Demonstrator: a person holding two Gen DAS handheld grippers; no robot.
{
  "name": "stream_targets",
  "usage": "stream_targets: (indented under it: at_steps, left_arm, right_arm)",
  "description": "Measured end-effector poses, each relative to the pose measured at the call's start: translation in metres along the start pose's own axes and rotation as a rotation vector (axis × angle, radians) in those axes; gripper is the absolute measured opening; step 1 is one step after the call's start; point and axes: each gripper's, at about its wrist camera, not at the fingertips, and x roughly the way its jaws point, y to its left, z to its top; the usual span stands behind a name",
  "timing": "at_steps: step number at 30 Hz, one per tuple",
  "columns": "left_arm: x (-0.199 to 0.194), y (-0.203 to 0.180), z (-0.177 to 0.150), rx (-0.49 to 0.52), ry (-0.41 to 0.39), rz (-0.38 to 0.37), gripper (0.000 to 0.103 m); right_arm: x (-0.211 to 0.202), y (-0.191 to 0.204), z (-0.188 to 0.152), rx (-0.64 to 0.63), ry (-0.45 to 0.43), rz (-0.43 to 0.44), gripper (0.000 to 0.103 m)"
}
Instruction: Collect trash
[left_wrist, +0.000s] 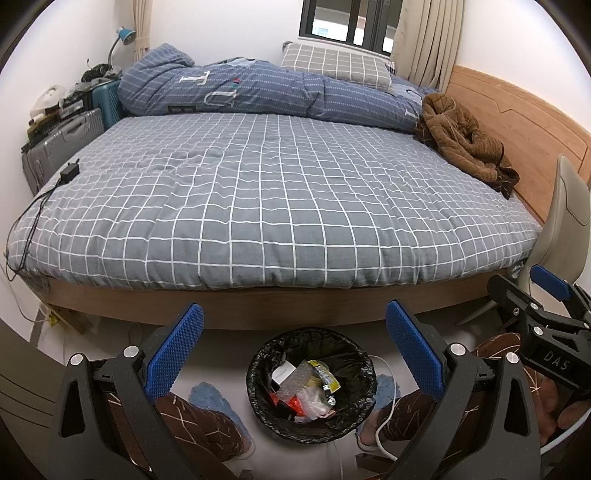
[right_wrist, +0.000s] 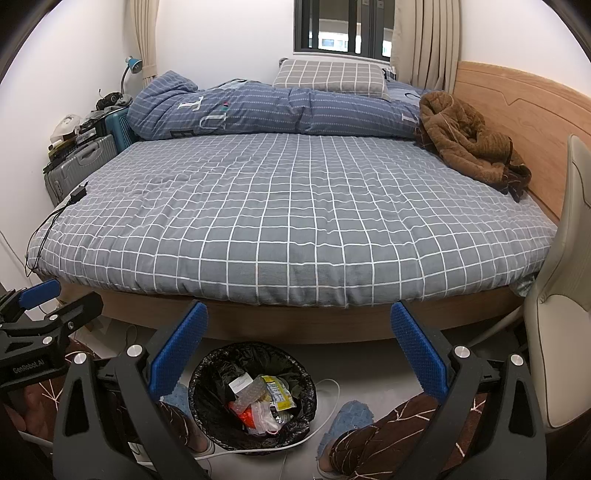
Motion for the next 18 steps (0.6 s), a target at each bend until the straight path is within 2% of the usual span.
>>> stream_targets:
  at_steps: [18]
  left_arm:
    - [0.0015,-0.001,-0.0035,0.004,0.007,0.036,0.097]
  right_arm:
    - [0.0008,0.0009,0.0,-0.003,0.001,0.001,0.095]
